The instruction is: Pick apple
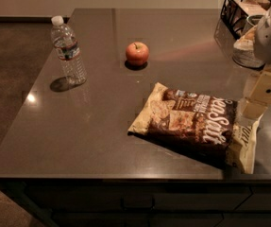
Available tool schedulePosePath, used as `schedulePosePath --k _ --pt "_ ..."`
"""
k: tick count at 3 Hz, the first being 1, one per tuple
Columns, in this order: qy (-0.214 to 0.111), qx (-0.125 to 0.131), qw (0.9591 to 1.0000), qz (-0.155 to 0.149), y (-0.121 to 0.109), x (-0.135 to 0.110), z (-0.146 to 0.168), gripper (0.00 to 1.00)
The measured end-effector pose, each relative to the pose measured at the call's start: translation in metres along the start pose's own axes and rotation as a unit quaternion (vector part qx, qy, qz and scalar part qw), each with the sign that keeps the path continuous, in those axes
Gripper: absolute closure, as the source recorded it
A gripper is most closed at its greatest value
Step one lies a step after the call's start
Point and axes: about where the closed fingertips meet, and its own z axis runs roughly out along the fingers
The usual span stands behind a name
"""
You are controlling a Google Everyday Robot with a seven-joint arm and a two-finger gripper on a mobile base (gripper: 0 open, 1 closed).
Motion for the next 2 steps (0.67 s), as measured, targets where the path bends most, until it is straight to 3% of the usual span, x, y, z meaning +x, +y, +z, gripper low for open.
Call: schedulePosePath --k 2 --pt "-0.009 -0.007 0.9999 -0.009 -0.009 -0.012 -0.001 0.00"
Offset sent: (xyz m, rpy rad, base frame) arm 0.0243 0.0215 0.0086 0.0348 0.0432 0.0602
